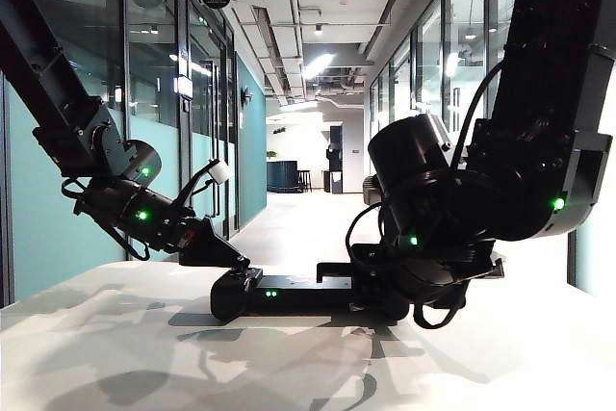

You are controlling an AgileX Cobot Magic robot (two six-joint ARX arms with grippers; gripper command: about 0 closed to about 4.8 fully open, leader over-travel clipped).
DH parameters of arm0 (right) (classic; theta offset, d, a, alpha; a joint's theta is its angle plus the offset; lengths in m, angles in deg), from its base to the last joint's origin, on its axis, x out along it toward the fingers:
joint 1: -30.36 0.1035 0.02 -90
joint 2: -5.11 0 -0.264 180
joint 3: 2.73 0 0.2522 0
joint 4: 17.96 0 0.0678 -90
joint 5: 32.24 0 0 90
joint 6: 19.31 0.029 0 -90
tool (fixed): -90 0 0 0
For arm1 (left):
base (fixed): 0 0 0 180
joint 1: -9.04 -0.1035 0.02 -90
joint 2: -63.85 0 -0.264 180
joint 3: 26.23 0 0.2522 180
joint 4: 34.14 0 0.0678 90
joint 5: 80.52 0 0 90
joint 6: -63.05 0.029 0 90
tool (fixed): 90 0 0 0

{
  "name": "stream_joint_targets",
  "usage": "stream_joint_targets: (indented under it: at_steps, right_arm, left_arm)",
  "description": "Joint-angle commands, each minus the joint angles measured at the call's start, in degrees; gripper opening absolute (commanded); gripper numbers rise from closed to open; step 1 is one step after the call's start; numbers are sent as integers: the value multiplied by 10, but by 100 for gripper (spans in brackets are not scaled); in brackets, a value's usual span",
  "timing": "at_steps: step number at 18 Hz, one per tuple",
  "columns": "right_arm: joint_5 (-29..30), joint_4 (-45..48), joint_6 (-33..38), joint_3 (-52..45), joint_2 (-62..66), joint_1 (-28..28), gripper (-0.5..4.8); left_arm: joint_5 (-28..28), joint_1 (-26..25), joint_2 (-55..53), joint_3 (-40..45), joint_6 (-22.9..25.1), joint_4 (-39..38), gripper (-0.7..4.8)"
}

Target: Push the left joystick on the remote control sitting on the white table backward to make the robot dog back up in a straight line until it returns close to you.

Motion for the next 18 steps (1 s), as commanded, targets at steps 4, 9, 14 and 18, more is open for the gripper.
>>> stream_joint_targets:
  at_steps: [4, 9, 14, 18]
  right_arm:
    - [-10, 6, -4, 2, -3, 0, 144]
    - [-10, 6, -4, 2, -3, 0, 144]
    - [-9, 6, -4, 2, -3, 0, 156]
    - [-10, 5, -9, 2, -3, 0, 214]
  left_arm:
    - [-74, 1, -2, 2, -144, 84, -6]
    - [-211, 1, 0, 2, -339, 206, -6]
    - [-307, 2, 43, 2, -428, 221, -6]
    - [-307, 2, 80, 2, -443, 216, -6]
